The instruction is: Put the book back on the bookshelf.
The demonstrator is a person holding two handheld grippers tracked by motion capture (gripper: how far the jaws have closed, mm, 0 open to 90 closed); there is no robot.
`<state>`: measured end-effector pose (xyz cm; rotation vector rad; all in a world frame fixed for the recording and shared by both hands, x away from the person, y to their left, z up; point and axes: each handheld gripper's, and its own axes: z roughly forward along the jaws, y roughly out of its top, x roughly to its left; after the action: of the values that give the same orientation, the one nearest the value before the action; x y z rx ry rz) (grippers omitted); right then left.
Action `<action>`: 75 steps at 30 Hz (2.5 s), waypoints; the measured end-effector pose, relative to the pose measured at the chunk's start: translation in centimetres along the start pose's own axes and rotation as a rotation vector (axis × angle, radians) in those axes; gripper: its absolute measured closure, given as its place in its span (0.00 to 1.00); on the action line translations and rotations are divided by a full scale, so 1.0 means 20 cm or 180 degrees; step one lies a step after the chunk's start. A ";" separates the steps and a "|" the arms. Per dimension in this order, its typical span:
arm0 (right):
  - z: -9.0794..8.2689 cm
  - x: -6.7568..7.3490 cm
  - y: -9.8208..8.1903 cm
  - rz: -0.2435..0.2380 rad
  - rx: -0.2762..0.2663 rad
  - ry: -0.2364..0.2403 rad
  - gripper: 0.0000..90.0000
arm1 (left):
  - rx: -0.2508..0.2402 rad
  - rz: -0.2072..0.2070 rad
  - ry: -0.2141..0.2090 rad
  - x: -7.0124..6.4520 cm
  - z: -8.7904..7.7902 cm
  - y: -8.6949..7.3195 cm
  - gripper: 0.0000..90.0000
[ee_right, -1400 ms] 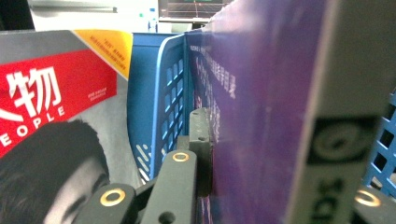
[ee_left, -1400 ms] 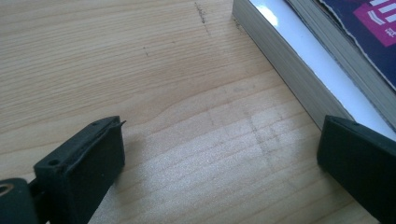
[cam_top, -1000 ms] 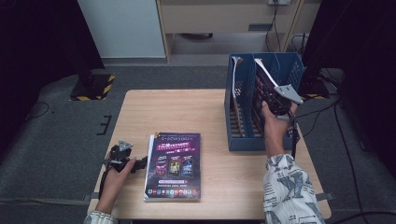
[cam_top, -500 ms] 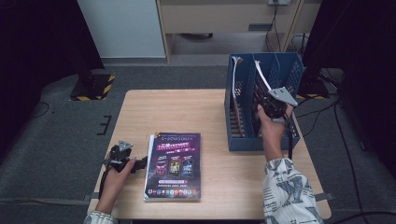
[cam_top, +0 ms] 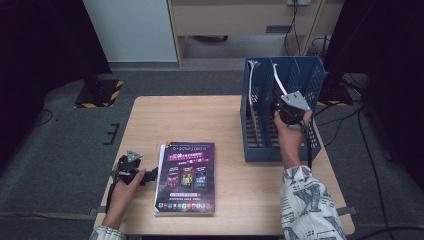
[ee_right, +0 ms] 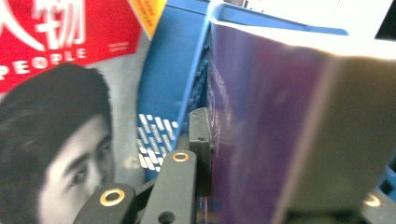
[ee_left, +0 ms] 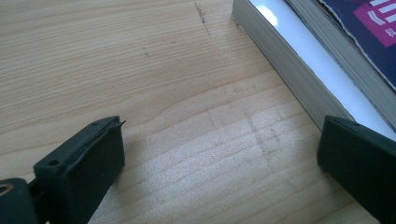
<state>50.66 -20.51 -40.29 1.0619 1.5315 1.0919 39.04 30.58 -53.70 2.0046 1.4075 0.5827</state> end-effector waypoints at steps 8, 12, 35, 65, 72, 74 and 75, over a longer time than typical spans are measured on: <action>-0.01 0.03 0.01 0.0235 -0.0025 0.0125 0.81 | 0.0000 0.0000 0.0000 0.00 0.00 0.00 0.00; -0.03 0.01 0.03 0.0390 -0.0035 0.0193 0.64 | 0.0001 0.0000 0.0001 0.00 0.00 0.00 0.00; -0.27 -0.02 -0.07 0.0590 -0.0015 0.0620 0.30 | 0.0000 0.0000 0.0001 0.00 0.00 0.00 0.00; -0.59 0.27 -0.23 0.0265 0.0152 0.1255 0.16 | -0.0029 -0.0009 -0.0029 0.00 -0.01 0.00 0.03; -0.61 0.38 -0.22 0.0191 0.0140 0.1483 0.15 | -0.0084 -0.0037 -0.0058 -0.01 -0.03 0.01 0.05; -0.60 0.41 -0.22 0.0128 0.0162 0.1548 0.15 | -0.0098 -0.0049 -0.0057 -0.01 -0.03 0.02 0.06; -0.60 0.43 -0.23 0.0090 0.0186 0.1582 0.16 | -0.0102 -0.0056 -0.0063 -0.01 -0.03 0.02 0.06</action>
<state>36.86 -15.06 -44.53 0.8906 1.9495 1.4102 38.76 30.53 -52.98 1.9658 1.3939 0.5727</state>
